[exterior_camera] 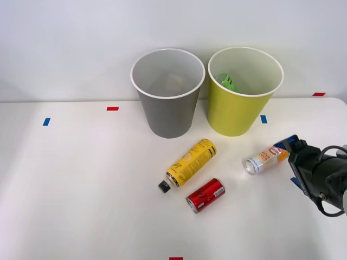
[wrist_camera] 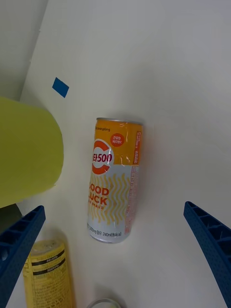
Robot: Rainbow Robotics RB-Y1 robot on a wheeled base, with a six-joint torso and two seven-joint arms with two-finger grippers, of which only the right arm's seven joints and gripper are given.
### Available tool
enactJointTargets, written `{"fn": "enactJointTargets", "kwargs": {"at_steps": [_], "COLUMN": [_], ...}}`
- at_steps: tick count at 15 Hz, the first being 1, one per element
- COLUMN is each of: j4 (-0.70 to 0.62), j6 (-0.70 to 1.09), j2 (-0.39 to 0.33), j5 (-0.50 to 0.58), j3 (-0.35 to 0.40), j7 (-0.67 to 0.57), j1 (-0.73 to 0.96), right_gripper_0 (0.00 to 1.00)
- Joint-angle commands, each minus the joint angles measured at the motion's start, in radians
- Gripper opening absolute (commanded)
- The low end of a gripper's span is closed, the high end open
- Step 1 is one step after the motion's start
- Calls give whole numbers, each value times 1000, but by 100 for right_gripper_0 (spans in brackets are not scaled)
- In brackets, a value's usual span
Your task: Put cans in the gray bin, plastic bottles in the light green bin
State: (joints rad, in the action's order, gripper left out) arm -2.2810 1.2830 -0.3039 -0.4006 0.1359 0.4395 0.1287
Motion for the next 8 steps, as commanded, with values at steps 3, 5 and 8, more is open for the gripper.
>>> {"fn": "enactJointTargets", "kwargs": {"at_steps": [3, 5, 8], "j4": [120, 169, 210], "j6": [1, -1, 1], "j2": [-18, -18, -18], "j5": [17, 29, 46], "j3": [-24, -25, -36], "j7": [-45, -44, -48], "j1": [-93, -132, -159], "right_gripper_0": [100, 100, 100]}}
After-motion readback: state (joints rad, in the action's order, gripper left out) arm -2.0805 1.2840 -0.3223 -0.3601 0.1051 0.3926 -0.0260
